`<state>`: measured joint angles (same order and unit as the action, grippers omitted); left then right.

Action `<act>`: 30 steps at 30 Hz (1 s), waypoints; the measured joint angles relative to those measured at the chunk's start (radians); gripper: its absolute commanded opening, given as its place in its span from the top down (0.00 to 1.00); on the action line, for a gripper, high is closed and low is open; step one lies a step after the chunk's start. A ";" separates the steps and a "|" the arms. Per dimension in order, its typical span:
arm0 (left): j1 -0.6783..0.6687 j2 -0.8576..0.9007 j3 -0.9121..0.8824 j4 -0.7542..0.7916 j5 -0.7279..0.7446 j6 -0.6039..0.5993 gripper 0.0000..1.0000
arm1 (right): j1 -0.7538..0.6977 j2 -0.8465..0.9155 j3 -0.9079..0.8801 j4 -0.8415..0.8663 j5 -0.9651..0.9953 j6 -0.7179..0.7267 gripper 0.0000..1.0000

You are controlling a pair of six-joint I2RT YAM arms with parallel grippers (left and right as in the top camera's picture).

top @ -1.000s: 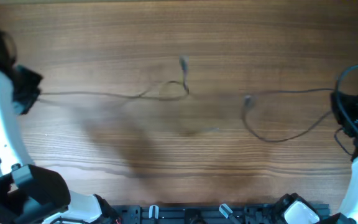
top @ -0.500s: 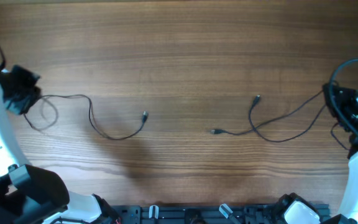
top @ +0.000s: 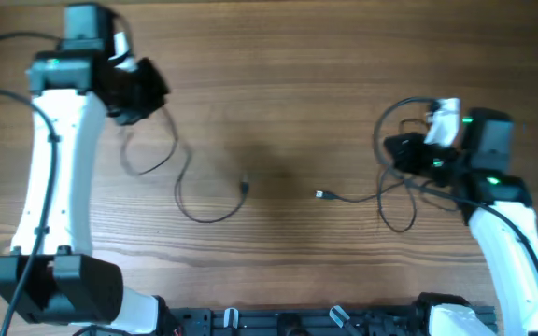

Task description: Untangle cables

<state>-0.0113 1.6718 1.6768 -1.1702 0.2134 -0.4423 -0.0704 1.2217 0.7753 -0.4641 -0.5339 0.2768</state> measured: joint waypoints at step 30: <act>-0.161 0.152 0.000 0.031 -0.084 -0.029 0.79 | 0.122 0.195 0.106 -0.359 0.393 0.356 0.00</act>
<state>-0.1722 1.8236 1.6768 -1.1397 0.1291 -0.4709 0.0517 1.4166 0.8810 -0.8234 -0.1410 0.6331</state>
